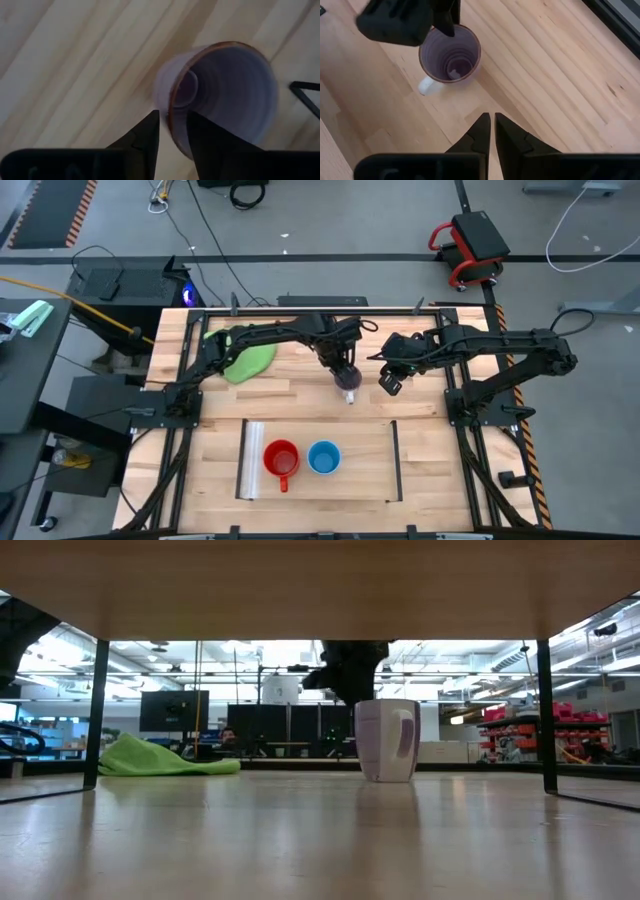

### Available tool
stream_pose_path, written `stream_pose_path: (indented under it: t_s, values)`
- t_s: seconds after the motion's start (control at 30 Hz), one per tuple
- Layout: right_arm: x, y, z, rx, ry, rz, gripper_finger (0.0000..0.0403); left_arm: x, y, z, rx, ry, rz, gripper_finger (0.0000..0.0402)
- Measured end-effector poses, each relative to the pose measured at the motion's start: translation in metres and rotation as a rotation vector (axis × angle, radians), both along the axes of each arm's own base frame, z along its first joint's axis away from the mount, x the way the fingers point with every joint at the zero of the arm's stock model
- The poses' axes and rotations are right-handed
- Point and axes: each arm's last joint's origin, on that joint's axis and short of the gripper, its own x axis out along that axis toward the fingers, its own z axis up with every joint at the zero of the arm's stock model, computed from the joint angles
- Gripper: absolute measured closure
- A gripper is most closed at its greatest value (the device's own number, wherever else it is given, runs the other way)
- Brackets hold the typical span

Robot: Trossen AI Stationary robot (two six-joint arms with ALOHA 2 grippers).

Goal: Stack small to large cups/mugs on shelf
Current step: Put the purple mug on the shelf

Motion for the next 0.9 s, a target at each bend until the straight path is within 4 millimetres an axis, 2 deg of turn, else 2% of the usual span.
stream_pose_path:
  t_s: [0.13, 0.3, 0.37, 0.6, 0.83, 0.9]
  values:
    - [0.0, 0.0, 0.0, 0.0, -0.001, 0.0, 0.0372, -0.001, 0.002, 0.019, -0.001, -0.016, -0.002, 0.0294]
    - [0.0, 0.0, 0.0, 0.005, 0.0, 0.002, 0.0372, -0.008, 0.002, 0.062, 0.035, -0.057, -0.035, 0.0294]
    - [0.0, 0.001, 0.004, 0.021, -0.011, 0.01, 0.0372, -0.017, 0.001, 0.073, 0.064, -0.049, -0.044, 0.0294]
    - [0.001, 0.0, 0.031, 0.011, -0.103, 0.035, 0.0372, -0.072, 0.004, 0.107, 0.163, 0.189, 0.01, 0.0294]
    - [-0.003, -0.009, 0.067, -0.067, -0.185, 0.111, 0.0372, -0.099, -0.003, 0.148, 0.26, 0.098, 0.019, 0.0294]
    - [-0.005, -0.011, 0.078, -0.083, -0.216, 0.115, 0.0373, -0.105, -0.004, 0.153, 0.272, 0.095, 0.026, 0.0294]
